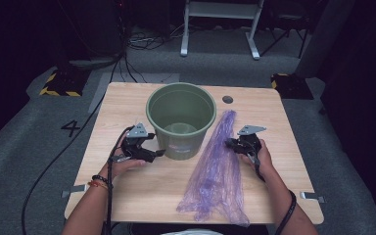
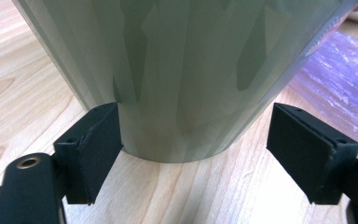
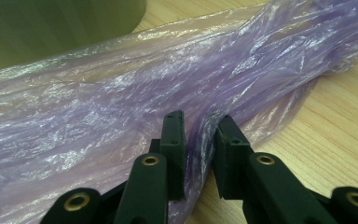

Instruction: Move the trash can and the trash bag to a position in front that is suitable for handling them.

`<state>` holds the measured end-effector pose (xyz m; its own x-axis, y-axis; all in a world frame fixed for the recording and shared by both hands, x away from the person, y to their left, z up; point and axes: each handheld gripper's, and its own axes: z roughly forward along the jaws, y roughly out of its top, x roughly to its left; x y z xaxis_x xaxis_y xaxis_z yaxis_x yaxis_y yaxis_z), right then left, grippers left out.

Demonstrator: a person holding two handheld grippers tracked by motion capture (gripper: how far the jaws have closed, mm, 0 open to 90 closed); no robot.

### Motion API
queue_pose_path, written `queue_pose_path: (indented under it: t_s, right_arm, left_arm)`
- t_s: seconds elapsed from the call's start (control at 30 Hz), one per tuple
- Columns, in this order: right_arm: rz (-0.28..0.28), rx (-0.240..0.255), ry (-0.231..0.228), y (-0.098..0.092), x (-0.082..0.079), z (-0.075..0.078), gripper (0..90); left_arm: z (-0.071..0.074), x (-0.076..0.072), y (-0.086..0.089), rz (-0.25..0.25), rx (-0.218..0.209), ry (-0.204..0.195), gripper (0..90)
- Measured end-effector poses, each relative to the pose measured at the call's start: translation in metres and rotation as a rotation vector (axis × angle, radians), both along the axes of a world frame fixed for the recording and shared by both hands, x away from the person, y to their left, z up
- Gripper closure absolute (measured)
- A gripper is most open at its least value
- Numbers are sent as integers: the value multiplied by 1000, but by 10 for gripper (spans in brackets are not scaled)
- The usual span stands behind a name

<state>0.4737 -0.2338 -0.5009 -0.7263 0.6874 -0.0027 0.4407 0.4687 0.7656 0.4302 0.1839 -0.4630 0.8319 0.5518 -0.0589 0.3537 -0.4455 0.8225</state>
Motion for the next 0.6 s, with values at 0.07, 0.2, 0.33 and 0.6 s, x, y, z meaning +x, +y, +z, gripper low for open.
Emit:
queue_pose_path:
  t_s: [0.07, 0.2, 0.33, 0.6]
  right_arm:
    - [-1, 1, -3, -1, -1, 0, 759]
    - [-8, 0, -4, -3, -2, 0, 759]
    - [-22, -3, -5, -8, -2, 0, 758]
    - [-46, -2, -5, -14, -1, 0, 736]
  left_arm:
    - [-1, 0, -4, -4, -3, -1, 182]
    - [-3, 0, -17, 19, 46, -5, 194]
    - [-2, -1, -24, 24, 47, 8, 191]
    - [-4, -30, -37, -4, 42, 32, 201]
